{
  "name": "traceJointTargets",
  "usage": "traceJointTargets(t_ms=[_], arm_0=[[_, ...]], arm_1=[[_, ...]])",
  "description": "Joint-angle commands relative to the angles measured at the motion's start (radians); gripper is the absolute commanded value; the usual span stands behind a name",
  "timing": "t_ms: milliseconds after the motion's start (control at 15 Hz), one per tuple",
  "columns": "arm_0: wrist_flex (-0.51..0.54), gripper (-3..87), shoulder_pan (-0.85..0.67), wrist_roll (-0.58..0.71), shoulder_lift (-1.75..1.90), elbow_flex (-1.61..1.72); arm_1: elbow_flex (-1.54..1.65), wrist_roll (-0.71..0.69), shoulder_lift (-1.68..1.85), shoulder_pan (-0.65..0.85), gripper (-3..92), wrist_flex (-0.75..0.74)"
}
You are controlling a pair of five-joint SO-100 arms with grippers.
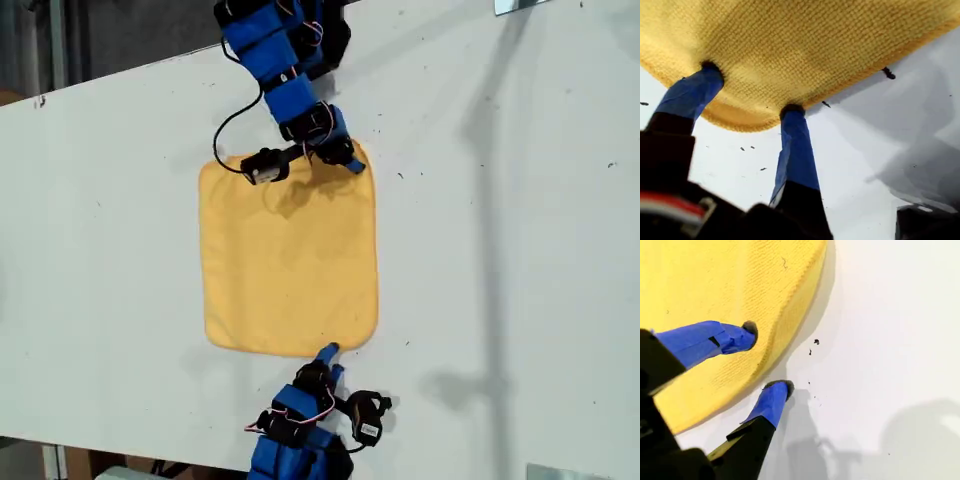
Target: Grasp corners of a square towel and fold twice.
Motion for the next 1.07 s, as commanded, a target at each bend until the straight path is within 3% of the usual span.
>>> traceJointTargets(t_ms=[0, 67, 133, 200, 400, 600, 667, 800, 1000], arm_0=[[-0.008, 18.6, 0.017, -0.005, 0.014, -0.009], [-0.011, 18.6, 0.020, -0.006, 0.014, -0.009], [-0.011, 18.6, 0.020, -0.008, 0.012, -0.009], [-0.011, 18.9, 0.021, -0.008, 0.012, -0.009], [0.048, 19.2, 0.032, -0.003, -0.008, -0.084], [0.278, 20.6, 0.057, 0.034, -0.295, -0.465], [0.304, 21.9, 0.074, 0.037, -0.397, -0.568], [0.245, 23.5, 0.087, 0.025, -0.488, -0.606], [0.077, 23.1, 0.095, -0.017, -0.566, -0.534]], arm_1=[[-0.031, 0.032, -0.026, -0.051, 27.5, -0.031], [-0.031, 0.040, -0.029, -0.063, 25.8, -0.043], [-0.038, 0.054, -0.038, -0.071, 9.8, -0.046], [-0.049, 0.058, -0.055, -0.080, -0.1, -0.054], [-0.089, 0.060, -0.097, -0.087, -0.1, -0.060], [-0.087, 0.058, -0.104, -0.084, -0.1, -0.063], [-0.087, 0.060, -0.104, -0.086, -0.1, -0.063], [-0.086, 0.060, -0.107, -0.089, -0.1, -0.069], [-0.087, 0.066, -0.106, -0.103, -0.1, -0.075]])
